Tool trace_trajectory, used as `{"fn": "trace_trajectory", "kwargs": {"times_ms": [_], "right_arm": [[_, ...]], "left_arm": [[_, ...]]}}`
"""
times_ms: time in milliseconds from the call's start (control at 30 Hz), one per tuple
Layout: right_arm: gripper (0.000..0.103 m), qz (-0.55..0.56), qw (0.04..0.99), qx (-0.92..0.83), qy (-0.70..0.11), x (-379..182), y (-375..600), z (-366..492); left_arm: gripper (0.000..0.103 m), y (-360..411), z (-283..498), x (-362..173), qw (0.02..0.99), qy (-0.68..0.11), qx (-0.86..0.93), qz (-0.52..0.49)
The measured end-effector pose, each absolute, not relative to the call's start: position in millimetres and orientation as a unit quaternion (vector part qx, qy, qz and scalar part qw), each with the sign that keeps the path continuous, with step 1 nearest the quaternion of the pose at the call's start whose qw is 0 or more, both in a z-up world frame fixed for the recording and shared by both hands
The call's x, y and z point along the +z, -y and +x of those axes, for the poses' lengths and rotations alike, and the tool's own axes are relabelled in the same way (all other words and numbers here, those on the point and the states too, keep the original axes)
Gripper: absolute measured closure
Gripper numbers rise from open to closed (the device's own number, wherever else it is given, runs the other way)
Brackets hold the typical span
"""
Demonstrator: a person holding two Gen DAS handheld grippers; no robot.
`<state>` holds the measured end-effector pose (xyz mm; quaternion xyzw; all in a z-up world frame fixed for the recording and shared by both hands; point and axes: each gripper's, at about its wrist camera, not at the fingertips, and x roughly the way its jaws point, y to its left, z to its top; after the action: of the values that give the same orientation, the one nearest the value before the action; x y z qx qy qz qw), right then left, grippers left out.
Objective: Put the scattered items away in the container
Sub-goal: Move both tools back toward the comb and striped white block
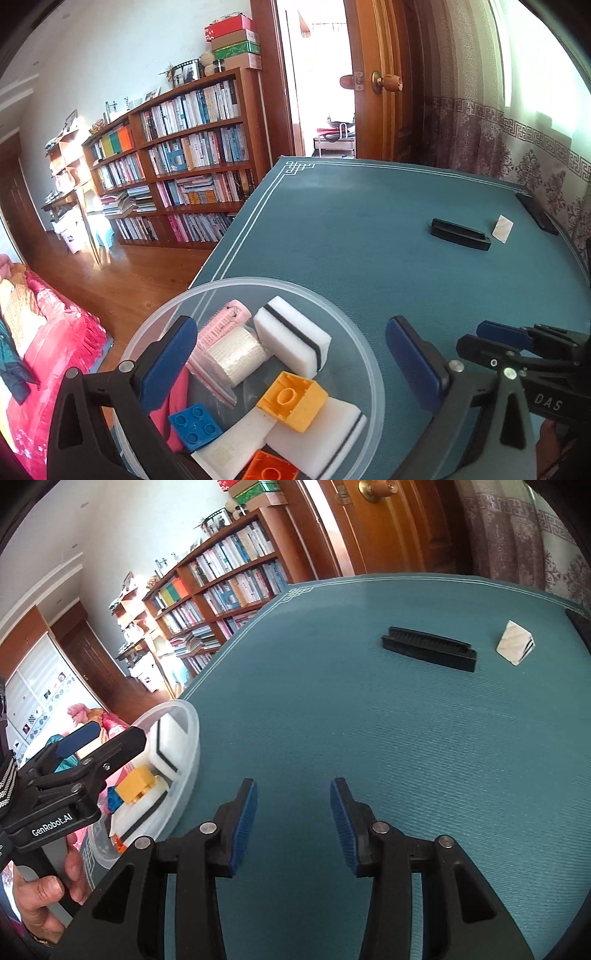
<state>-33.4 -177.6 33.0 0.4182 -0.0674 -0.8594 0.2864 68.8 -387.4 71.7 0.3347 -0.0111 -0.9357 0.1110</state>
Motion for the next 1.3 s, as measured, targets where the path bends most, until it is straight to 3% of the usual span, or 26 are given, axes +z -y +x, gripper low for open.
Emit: {"fn": "trace_trajectory", "kwargs": {"times_ms": [167, 267, 1300], "right_arm": [[0.057, 0.422, 0.260, -0.865, 0.080, 29.2, 153.3, -44.6], [0.048, 0.421, 0.243, -0.869, 0.089, 27.1, 139.4, -46.9], [0.048, 0.401, 0.068, -0.899, 0.161, 30.8, 43.5, -172.2]], "left_arm": [[0.001, 371.9, 60.6, 71.1, 0.096, 0.018, -0.935, 0.341], [0.001, 360.8, 55.0, 71.4, 0.088, 0.025, -0.935, 0.343], [0.001, 294.9, -20.6, 46.9, 0.001, 0.017, -0.918, 0.397]]}}
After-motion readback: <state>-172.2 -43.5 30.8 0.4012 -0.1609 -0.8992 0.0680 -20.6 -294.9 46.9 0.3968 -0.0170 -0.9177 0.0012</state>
